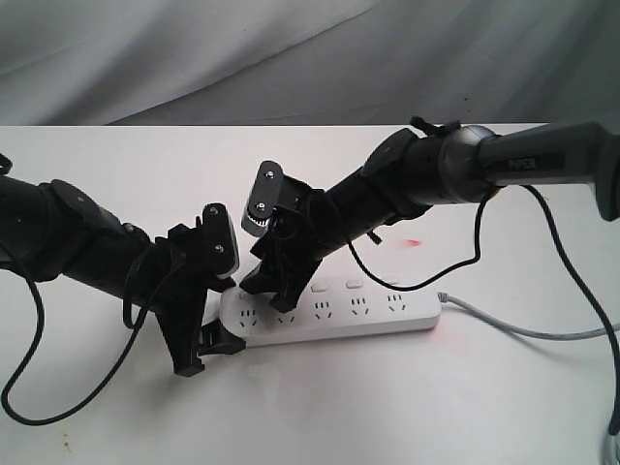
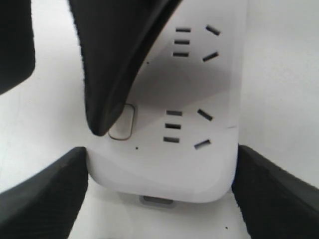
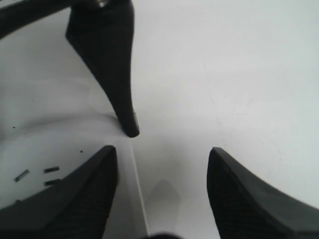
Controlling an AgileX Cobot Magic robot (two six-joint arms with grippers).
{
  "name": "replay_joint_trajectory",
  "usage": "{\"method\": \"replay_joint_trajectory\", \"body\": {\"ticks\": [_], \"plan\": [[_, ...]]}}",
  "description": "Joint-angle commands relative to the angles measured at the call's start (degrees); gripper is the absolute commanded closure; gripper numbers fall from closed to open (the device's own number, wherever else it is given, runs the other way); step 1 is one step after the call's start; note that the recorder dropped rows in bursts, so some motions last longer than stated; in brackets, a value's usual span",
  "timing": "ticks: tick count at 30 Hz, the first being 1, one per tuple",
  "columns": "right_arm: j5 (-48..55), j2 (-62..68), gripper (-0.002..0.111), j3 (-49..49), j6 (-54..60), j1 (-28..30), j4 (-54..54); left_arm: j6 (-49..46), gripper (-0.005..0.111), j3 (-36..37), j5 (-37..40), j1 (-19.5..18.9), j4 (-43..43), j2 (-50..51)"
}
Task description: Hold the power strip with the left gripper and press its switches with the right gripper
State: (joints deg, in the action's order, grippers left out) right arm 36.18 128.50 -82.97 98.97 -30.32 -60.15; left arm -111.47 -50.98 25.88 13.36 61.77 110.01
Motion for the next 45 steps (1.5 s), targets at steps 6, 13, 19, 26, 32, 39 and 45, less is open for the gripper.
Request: {"method": "replay_joint_trajectory", "body": {"ticks": [6, 13, 19, 26, 32, 39, 45], "plan": [[0.8, 3.75, 0.057, 0.88, 1.03, -0.62, 5.6, 0.09, 0.051, -0.33, -0.65, -0.06, -0.16, 0.08], [2.0, 1.56, 0.057, 0.88, 0.91, -0.62, 3.79, 0.09, 0.051, -0.33, -0.65, -0.06, -0.16, 0.08], [1.8, -2.99, 0.057, 0.88, 0.81, -0.03, 2.35, 0.09, 0.051, -0.33, -0.65, -0.06, -0.16, 0.08], [2.21, -5.04, 0.057, 0.88, 0.81, 0.87, 2.18, 0.09, 0.051, -0.33, -0.65, -0.06, -0.16, 0.08], [3.54, -5.05, 0.057, 0.88, -0.12, 2.7, 2.53, 0.09, 0.051, -0.33, -0.65, -0.06, -0.16, 0.08], [5.37, -5.4, 0.057, 0.88, -1.41, 4.98, 4.15, 0.09, 0.051, -0.33, -0.65, -0.06, -0.16, 0.08], [6.11, -5.4, 0.057, 0.88, -1.93, 5.09, 4.75, 0.09, 0.051, -0.33, -0.65, -0.06, -0.16, 0.08]]}}
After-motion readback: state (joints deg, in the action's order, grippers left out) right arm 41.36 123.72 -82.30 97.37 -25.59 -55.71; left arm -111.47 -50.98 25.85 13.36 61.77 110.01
